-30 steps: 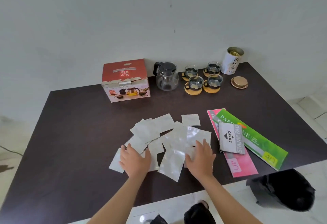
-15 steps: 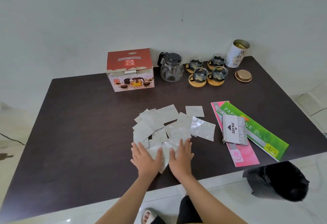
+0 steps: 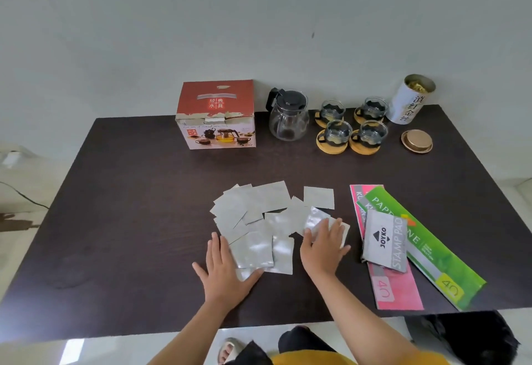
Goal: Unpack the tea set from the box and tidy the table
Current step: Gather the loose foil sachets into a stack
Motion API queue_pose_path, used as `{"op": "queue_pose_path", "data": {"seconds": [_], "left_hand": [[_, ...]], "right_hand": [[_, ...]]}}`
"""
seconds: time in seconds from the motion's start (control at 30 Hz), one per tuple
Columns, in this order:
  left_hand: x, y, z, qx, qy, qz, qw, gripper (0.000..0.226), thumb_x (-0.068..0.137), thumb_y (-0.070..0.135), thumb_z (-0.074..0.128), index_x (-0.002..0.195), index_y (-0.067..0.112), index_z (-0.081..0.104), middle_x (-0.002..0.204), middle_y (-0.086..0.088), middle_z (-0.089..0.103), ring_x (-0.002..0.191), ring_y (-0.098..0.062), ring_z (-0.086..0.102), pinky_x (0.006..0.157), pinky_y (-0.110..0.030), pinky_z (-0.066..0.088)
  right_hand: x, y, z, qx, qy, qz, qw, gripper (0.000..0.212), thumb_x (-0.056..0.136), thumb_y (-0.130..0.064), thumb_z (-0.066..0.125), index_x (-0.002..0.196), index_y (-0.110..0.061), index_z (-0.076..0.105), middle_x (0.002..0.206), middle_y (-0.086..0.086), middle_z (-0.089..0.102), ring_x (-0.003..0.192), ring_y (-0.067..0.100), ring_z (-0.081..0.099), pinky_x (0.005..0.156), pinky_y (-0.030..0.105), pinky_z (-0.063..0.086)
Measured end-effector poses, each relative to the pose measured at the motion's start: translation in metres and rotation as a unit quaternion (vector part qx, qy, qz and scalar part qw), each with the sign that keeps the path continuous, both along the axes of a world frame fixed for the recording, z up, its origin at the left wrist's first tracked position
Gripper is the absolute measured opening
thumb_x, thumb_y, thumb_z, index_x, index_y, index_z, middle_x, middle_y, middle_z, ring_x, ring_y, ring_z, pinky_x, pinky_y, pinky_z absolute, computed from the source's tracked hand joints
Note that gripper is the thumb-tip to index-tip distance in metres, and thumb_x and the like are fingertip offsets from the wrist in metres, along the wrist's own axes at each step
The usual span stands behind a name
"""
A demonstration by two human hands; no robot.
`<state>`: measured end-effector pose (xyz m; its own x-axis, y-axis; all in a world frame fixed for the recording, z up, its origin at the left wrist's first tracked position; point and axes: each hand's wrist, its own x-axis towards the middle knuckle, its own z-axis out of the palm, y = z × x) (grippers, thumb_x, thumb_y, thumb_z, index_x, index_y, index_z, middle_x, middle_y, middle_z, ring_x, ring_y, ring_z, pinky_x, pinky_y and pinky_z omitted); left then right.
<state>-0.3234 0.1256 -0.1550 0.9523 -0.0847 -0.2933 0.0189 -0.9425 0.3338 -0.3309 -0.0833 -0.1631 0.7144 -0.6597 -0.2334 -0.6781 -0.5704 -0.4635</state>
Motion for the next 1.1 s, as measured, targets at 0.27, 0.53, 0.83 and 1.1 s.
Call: {"op": "queue_pose_path", "data": {"seconds": [0.27, 0.53, 0.83, 1.1], "left_hand": [[0.015, -0.037, -0.005, -0.038, 0.011, 0.082, 0.996, 0.134, 0.053, 0.095, 0.033, 0.148, 0.01, -0.01, 0.158, -0.008, -0.013, 0.145, -0.024, -0.012, 0.112, -0.059, 0.001], [0.007, -0.031, -0.012, 0.019, -0.05, 0.017, 0.998, 0.125, 0.062, 0.096, 0.03, 0.15, 0.011, 0.006, 0.159, -0.007, -0.003, 0.146, -0.024, -0.001, 0.112, -0.059, 0.009], [0.007, -0.034, -0.014, 0.018, -0.047, 0.036, 0.998, 0.122, 0.063, 0.094, 0.031, 0.151, 0.014, 0.006, 0.159, 0.002, -0.006, 0.146, -0.017, -0.008, 0.114, -0.056, 0.005], [0.007, -0.033, -0.013, 0.023, -0.051, 0.041, 0.998, 0.121, 0.06, 0.095, 0.031, 0.151, 0.018, 0.009, 0.16, 0.002, -0.001, 0.147, -0.018, -0.002, 0.114, -0.055, 0.009]], "right_hand": [[0.016, 0.028, 0.008, 0.155, -0.151, 0.18, 0.96, 0.04, 0.1, -0.024, 0.04, 0.139, -0.014, 0.041, 0.16, 0.005, 0.011, 0.147, 0.02, 0.003, 0.119, 0.04, 0.017], [0.064, -0.048, 0.0, -0.005, -0.02, 0.083, 0.996, 0.058, 0.099, -0.037, 0.04, 0.149, -0.013, 0.025, 0.161, 0.008, 0.004, 0.148, 0.024, -0.001, 0.114, 0.059, 0.0], [0.047, 0.006, -0.001, 0.072, -0.049, 0.3, 0.95, 0.054, 0.1, -0.038, 0.037, 0.149, -0.017, 0.026, 0.161, 0.0, 0.008, 0.148, 0.014, 0.0, 0.116, 0.047, -0.008], [0.091, 0.006, 0.009, 0.084, -0.129, 0.309, 0.939, 0.06, 0.096, -0.044, 0.042, 0.146, -0.013, 0.032, 0.158, 0.006, 0.02, 0.145, 0.022, 0.015, 0.118, 0.05, 0.014]]}}
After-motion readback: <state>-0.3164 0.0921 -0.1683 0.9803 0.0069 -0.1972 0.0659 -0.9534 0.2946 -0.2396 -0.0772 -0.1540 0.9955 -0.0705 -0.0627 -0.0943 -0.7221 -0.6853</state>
